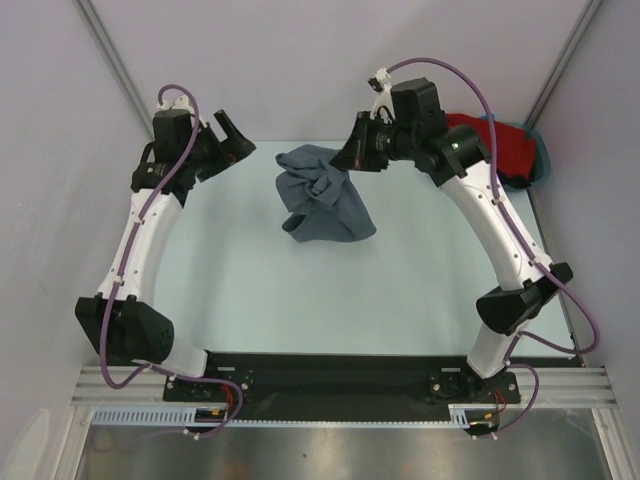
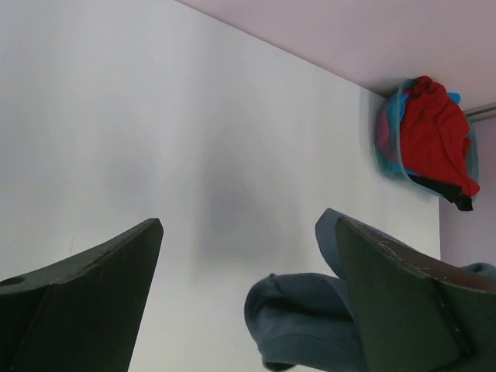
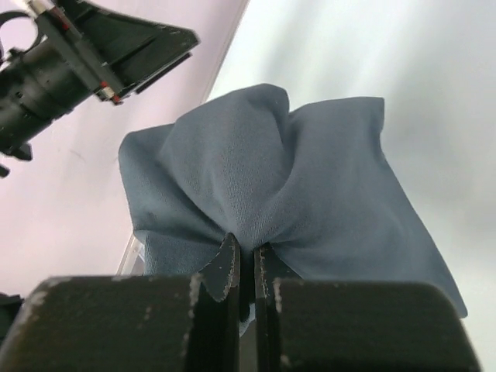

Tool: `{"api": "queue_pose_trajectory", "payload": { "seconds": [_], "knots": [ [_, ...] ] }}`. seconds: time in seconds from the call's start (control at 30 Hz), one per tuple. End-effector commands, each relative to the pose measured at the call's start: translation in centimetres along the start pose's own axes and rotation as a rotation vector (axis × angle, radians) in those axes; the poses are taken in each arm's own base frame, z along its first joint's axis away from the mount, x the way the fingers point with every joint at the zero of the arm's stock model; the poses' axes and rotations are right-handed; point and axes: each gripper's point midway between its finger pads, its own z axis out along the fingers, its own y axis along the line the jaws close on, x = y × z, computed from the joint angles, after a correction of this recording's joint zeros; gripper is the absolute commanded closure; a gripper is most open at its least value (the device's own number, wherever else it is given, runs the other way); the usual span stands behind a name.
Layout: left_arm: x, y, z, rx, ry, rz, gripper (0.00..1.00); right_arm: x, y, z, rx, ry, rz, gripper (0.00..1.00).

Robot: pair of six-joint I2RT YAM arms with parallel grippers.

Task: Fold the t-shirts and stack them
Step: Move the tshirt to the center of the board

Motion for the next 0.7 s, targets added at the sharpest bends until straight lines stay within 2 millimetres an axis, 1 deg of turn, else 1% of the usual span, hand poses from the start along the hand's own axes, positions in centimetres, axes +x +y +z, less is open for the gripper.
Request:
{"api": "queue_pose_trajectory", "payload": {
  "seconds": [0.0, 0.03, 0.1, 0.13, 0.17, 0.2, 0.23, 0.27, 0.3, 0.33, 0.37, 0.43, 0.47, 0.5, 0.57, 0.6, 0.63, 0.67],
  "knots": [
    [-0.3, -0.9, -2.7, 0.040, -0.032, 0.012, 0.00, -0.4, -0.9, -1.3, 0.062, -0.053, 0.043, 1.00],
    [0.4, -0.4, -2.7, 0.029, -0.016, 0.008, 0.00, -0.1, -1.7, -0.5, 0.074, -0.038, 0.052, 1.00],
    [0.7, -0.5, -3.4, 0.039, -0.018, 0.005, 0.00, 0.4, -3.3, 1.1, 0.116, -0.013, 0.101, 1.00],
    [1.4, -0.4, -3.5, 0.041, -0.003, 0.002, 0.00, 0.6, -3.6, 1.4, 0.120, 0.004, 0.117, 1.00],
    [1.5, -0.3, -3.6, 0.041, -0.001, 0.000, 0.00, 1.2, -4.2, 2.9, 0.123, 0.040, 0.129, 1.00],
    [1.8, -0.5, -3.7, 0.053, 0.010, 0.001, 0.00, 1.4, -4.3, 3.5, 0.122, 0.060, 0.136, 1.00],
    [2.1, -0.6, -3.9, 0.063, 0.016, 0.002, 0.00, 1.9, -4.0, 3.8, 0.113, 0.086, 0.134, 1.00],
    [2.1, -0.7, -3.9, 0.072, 0.016, 0.000, 0.00, 1.8, -3.3, 3.7, 0.103, 0.093, 0.118, 1.00],
    [2.3, -1.0, -3.9, 0.094, 0.019, -0.004, 0.00, 2.3, -3.4, 4.2, 0.112, 0.105, 0.104, 1.00],
    [2.7, -0.9, -4.0, 0.099, 0.025, -0.008, 0.00, 2.9, -2.8, 4.3, 0.108, 0.118, 0.081, 1.00],
    [2.9, -1.0, -4.1, 0.108, 0.023, -0.009, 0.00, 3.6, -3.1, 4.9, 0.108, 0.128, 0.080, 1.00],
    [3.3, -0.8, -4.2, 0.109, 0.024, -0.011, 0.00, 4.1, -2.4, 4.9, 0.069, 0.133, 0.088, 1.00],
    [3.4, -0.7, -4.4, 0.102, 0.023, -0.006, 0.00, 4.1, -2.4, 5.5, 0.051, 0.122, 0.108, 1.00],
    [3.5, -0.4, -4.7, 0.090, 0.022, 0.005, 0.00, 4.0, -1.7, 5.5, 0.016, 0.121, 0.113, 1.00],
    [3.2, 0.0, -5.1, 0.064, 0.000, 0.018, 0.00, 3.8, -1.4, 5.9, -0.001, 0.114, 0.123, 1.00],
    [3.1, 0.2, -5.2, 0.057, -0.004, 0.025, 0.00, 3.9, -1.4, 6.1, -0.005, 0.116, 0.121, 1.00],
    [3.2, 0.2, -5.2, 0.056, -0.003, 0.027, 0.00, 4.2, -1.9, 6.8, 0.000, 0.130, 0.121, 1.00],
    [3.2, 0.2, -5.1, 0.057, -0.001, 0.030, 0.00, 4.2, -2.0, 7.0, 0.004, 0.131, 0.117, 1.00]
  ]
}}
